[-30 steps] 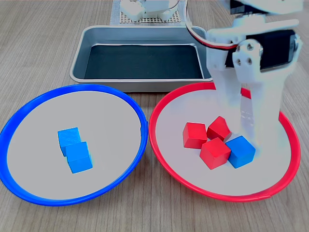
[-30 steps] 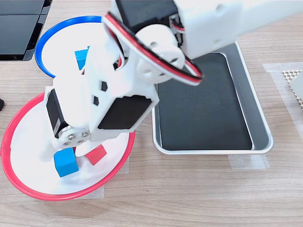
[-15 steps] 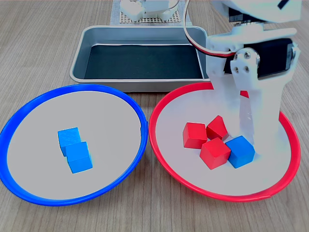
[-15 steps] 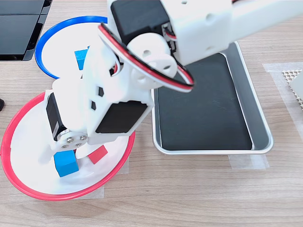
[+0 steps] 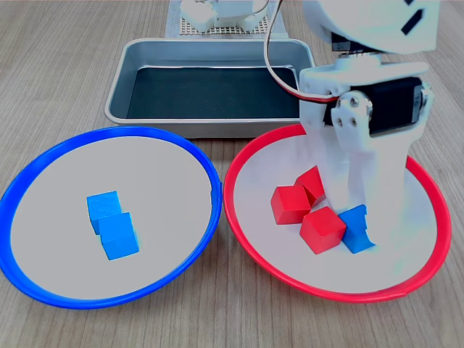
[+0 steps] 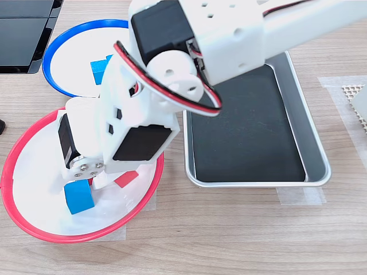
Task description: Relocate any blue block in the red dish to the blue dish, correcting any misplacements.
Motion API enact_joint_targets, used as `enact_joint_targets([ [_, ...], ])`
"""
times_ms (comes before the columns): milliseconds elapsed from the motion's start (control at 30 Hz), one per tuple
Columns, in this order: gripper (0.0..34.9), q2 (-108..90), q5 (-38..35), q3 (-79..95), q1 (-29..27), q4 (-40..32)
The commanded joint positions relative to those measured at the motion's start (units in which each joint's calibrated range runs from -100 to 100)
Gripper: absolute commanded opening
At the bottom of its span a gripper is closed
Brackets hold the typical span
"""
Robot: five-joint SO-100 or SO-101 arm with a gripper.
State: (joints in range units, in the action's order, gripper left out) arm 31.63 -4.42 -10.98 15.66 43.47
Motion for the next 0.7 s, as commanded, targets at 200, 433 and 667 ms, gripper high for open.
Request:
enact_joint_targets([
  [200,11.1,-0.9,-0.7,0.6,-0.5,0.9],
  [433,9.6,-1.6,-2.1,1.8,-0.5,2.5],
  [667,7.9,-4.4,-3.2,6.6,-1.1,3.3],
])
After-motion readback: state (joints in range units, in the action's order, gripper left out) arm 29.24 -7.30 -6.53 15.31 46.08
